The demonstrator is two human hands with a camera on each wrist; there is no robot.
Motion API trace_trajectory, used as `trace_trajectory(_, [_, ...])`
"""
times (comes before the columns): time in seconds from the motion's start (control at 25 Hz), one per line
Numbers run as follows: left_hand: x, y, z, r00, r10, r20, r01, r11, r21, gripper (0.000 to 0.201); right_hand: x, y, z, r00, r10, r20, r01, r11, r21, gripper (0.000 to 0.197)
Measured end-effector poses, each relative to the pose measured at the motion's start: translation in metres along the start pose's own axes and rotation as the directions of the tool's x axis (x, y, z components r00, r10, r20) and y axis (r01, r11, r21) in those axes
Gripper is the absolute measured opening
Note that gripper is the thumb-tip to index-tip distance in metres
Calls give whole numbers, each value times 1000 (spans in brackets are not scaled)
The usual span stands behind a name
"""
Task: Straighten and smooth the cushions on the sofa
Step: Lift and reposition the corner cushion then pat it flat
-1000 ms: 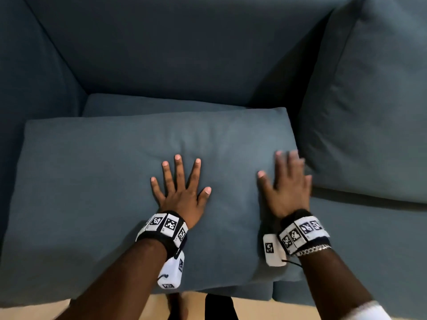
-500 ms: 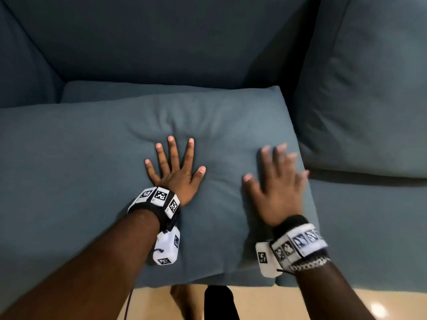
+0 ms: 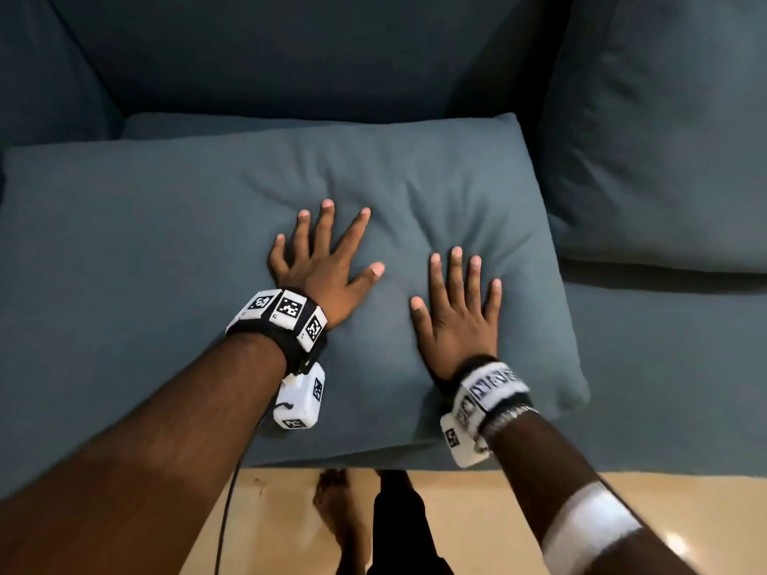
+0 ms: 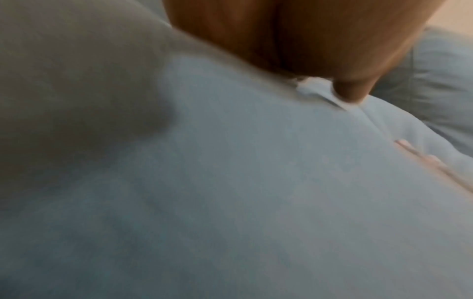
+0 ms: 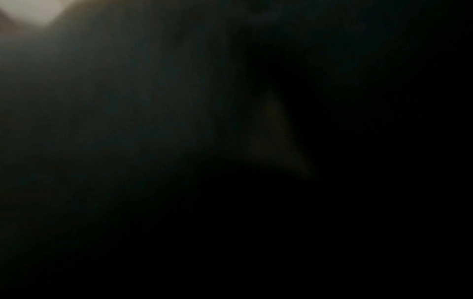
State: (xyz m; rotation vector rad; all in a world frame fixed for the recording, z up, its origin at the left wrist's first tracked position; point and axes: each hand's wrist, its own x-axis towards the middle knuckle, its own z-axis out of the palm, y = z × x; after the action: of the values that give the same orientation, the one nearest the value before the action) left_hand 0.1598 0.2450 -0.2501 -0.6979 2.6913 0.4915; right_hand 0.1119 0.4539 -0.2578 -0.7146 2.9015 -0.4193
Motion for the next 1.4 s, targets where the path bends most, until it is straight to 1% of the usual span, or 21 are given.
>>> trace_trajectory(0.08, [-17,-17,0,992,103,-78,-94,989,110,73,5,6,26,987,34,157,-16,993,-117,72])
trace_trajectory(0.12, [-30,-27,1,985,137,-102,-123,984,131,71,6,3,19,987,57,150,-48,997,-60,72])
trace_trajectory(0.2, [-52,-43,4,972,178,-151,-162,980,115,69,6,-4,-21,999,37,25,-41,975,219,72])
trace_trajectory(0.28, [-72,-56,13,951,218,-218,-188,970,151,66,-11,-19,-56,976,45,-215,81,835,544,65])
trace_trajectory(0.36, [-94,-68,25,938,248,-243,-191,953,235,63,-35,-47,-45,907,27,-419,190,864,467,62])
trace_trajectory(0.4, [-103,-77,31,934,243,-262,-174,950,260,62,-47,-62,-22,922,-53,-383,186,929,320,65])
trace_trajectory(0.48, [-116,-98,34,940,203,-273,-123,951,283,61,-67,-73,40,974,-213,-76,213,977,-7,71])
trace_trajectory(0.56, [-121,-119,32,947,174,-270,-90,950,298,62,-71,-80,59,988,-152,29,154,986,-71,71])
trace_trajectory(0.6, [-121,-129,31,948,155,-276,-72,954,290,62,-71,-91,51,994,-105,-9,105,993,44,70])
trace_trajectory(0.68, [-121,-140,28,944,120,-307,-48,972,232,61,-77,-119,23,963,-145,-227,208,935,286,64])
trace_trajectory(0.76, [-123,-140,29,933,105,-343,-42,982,186,61,-93,-133,23,852,-266,-451,415,868,272,60])
trace_trajectory(0.8, [-125,-140,32,926,91,-367,-25,983,180,61,-97,-132,37,818,-379,-433,467,877,116,61])
trace_trajectory(0.84, [-127,-141,35,919,61,-390,6,986,167,61,-98,-127,55,823,-483,-298,496,868,-38,65])
trace_trajectory(0.92, [-139,-146,44,910,-17,-414,72,990,118,64,-101,-116,86,879,-476,2,472,872,-128,73])
trace_trajectory(0.96, [-143,-149,46,904,-37,-426,83,993,89,64,-101,-116,84,894,-447,31,448,887,-110,72])
trace_trajectory(1.08, [-151,-146,46,886,-105,-452,123,992,10,63,-101,-123,21,898,-334,-287,391,904,174,65])
trace_trajectory(1.16, [-154,-128,47,890,-110,-442,120,993,-4,66,-98,-102,-9,828,-133,-545,348,883,313,63])
trace_trajectory(1.2, [-154,-116,49,902,-88,-423,101,995,10,68,-92,-83,-6,817,-102,-568,309,908,283,64])
trace_trajectory(1.24, [-154,-103,52,912,-58,-406,81,996,38,71,-83,-68,1,866,-132,-482,251,949,192,66])
trace_trajectory(1.32, [-154,-79,58,931,19,-365,18,995,97,72,-77,-47,28,976,-202,-87,198,979,-49,70])
trace_trajectory(1.4, [-150,-63,59,929,85,-359,-45,992,118,72,-69,-44,24,982,-186,19,187,982,-24,76])
